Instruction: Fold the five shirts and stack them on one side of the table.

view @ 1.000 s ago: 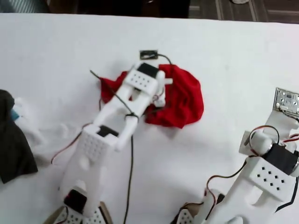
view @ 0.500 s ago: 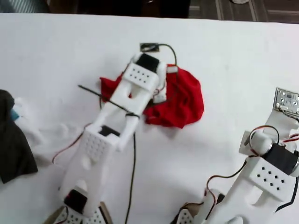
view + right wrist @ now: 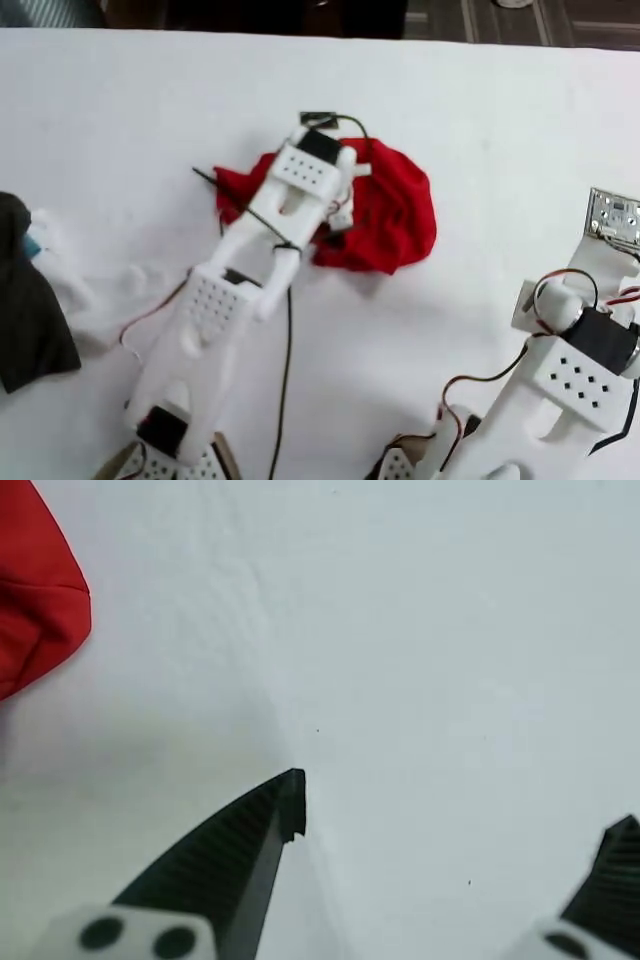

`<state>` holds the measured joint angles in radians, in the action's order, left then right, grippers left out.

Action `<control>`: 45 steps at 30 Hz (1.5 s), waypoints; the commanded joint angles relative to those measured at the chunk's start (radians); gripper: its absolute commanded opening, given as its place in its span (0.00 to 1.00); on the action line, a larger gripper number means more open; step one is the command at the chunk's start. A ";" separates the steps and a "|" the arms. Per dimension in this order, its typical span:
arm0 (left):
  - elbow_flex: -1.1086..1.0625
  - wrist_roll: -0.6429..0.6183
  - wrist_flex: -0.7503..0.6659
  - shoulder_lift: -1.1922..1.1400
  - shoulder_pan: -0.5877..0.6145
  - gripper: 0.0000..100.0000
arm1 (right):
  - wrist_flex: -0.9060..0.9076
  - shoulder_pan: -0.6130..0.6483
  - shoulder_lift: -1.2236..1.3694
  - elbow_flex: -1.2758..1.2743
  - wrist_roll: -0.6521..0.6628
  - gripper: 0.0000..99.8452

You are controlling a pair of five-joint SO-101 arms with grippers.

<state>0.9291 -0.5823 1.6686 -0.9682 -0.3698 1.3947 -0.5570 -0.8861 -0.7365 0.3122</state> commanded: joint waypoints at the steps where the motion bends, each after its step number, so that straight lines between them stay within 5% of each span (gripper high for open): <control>1: 0.111 -0.002 0.032 0.012 -0.029 0.15 | -0.008 -0.002 -0.001 0.009 -0.003 0.43; 24: 0.219 -0.005 0.077 -0.144 -0.057 0.15 | -0.005 -0.002 -0.001 0.009 -0.005 0.43; 29: 0.222 0.000 0.106 -0.110 -0.048 0.02 | -0.005 -0.004 -0.001 0.008 -0.003 0.43; 35: 0.217 0.002 0.117 0.011 -0.018 0.03 | -0.005 -0.002 -0.001 0.006 -0.003 0.43; 38: 0.209 0.106 0.118 0.094 0.012 0.03 | -0.005 -0.002 -0.001 0.006 -0.003 0.43; 45: 0.005 0.582 0.121 0.310 0.150 0.03 | -0.013 -0.001 -0.001 0.009 -0.002 0.43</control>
<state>1.0349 -0.2094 1.7699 -0.8132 -0.2885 1.3947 -0.5570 -0.8861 -0.7365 0.3122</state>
